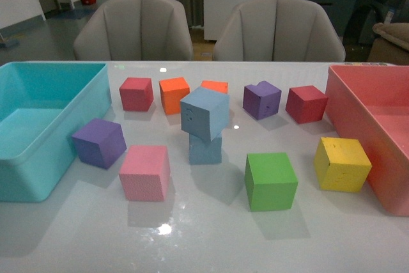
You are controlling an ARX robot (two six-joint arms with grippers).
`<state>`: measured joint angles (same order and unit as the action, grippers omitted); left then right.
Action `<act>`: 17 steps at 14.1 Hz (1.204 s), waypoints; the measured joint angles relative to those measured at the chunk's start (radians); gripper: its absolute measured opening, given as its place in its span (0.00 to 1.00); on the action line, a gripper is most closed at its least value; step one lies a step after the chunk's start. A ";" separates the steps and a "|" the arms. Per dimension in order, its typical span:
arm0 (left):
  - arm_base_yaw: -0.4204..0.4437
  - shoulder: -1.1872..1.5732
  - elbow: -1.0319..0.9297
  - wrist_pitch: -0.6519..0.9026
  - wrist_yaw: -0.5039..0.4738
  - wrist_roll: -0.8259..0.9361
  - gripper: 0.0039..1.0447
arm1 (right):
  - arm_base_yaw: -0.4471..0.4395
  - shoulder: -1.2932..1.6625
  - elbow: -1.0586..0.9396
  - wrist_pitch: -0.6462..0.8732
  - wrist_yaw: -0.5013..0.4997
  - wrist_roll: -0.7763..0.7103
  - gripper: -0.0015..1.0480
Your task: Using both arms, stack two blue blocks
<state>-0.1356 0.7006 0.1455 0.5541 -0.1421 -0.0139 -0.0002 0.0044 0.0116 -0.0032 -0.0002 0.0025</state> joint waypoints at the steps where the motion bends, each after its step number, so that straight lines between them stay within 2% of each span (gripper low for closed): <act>1: 0.022 -0.049 -0.030 -0.025 0.026 0.000 0.01 | 0.000 0.000 0.000 0.000 0.000 0.000 0.94; 5: 0.059 -0.111 -0.058 -0.061 0.076 0.000 0.01 | 0.000 0.000 0.000 0.000 0.000 0.000 0.94; 7: 0.124 -0.145 -0.071 -0.080 0.128 0.001 0.01 | 0.000 0.000 0.000 0.000 0.000 0.000 0.94; 9: 0.142 -0.186 -0.084 -0.108 0.130 0.001 0.01 | 0.000 0.000 0.000 0.000 0.000 0.000 0.94; 13: 0.135 -0.291 -0.135 -0.148 0.142 0.003 0.01 | 0.000 0.000 0.000 0.000 0.000 0.000 0.94; 17: 0.135 -0.411 -0.135 -0.263 0.142 0.003 0.01 | 0.000 0.000 0.000 0.000 0.000 0.000 0.94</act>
<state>-0.0010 0.2897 0.0105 0.2913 -0.0002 -0.0113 -0.0002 0.0044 0.0116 -0.0032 -0.0002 0.0025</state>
